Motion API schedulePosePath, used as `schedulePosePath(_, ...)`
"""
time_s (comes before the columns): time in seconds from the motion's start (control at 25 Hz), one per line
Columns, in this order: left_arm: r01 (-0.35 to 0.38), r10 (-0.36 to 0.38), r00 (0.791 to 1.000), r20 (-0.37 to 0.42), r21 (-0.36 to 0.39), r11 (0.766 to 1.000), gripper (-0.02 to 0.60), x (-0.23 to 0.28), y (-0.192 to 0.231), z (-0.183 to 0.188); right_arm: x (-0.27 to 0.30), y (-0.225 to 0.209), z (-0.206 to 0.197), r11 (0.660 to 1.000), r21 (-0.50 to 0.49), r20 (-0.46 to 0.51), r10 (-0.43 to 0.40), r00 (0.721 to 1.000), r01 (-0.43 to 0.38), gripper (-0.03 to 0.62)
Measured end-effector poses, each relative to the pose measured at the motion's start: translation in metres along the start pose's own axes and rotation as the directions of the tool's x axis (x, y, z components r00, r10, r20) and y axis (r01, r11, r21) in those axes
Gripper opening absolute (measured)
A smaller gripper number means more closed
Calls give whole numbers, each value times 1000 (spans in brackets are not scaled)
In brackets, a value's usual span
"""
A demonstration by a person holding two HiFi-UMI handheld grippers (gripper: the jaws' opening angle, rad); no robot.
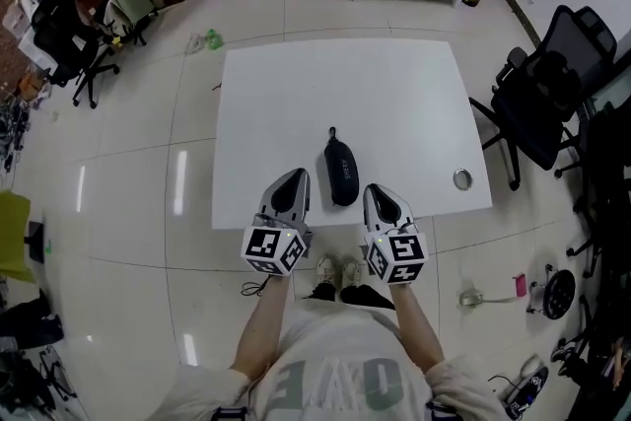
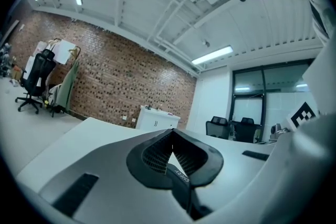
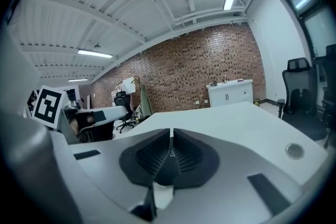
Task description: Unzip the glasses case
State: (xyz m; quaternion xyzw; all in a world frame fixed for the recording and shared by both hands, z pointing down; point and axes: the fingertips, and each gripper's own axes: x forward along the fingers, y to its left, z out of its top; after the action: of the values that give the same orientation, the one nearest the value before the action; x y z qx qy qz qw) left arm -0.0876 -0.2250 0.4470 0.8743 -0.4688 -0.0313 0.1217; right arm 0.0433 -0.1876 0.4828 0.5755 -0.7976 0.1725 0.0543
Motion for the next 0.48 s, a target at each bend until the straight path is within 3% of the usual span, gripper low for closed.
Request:
schedulePosePath(0.16,24,-23,998,-62,16,1000,-8,28,-3,-15,1,1,-25,1000,1,-53,-20,998,20,2)
schedulePosePath(0.28,66,-62,987,-152,27,997,-8,51,-10,-34,0,8,-66,999,9,-155,-43,987,45,2)
schedulePosePath(0.32,82,-76,980,-183,24,996,-8,58,-12,-40,1,14,-82,999,9,-198,-38,979,40,6)
schedulePosePath(0.36,99,-92,972,-214,20,995,-5,65,-14,-46,3,21,-96,1000,5,-239,-29,971,31,68)
schedulePosePath(0.4,118,-110,963,-246,19,993,-5,73,-16,-52,6,27,-108,1000,-7,-272,-25,962,24,84)
schedulePosePath(0.48,170,-149,936,-320,39,985,-5,90,-21,-65,13,36,-124,999,-41,-320,-35,947,23,115)
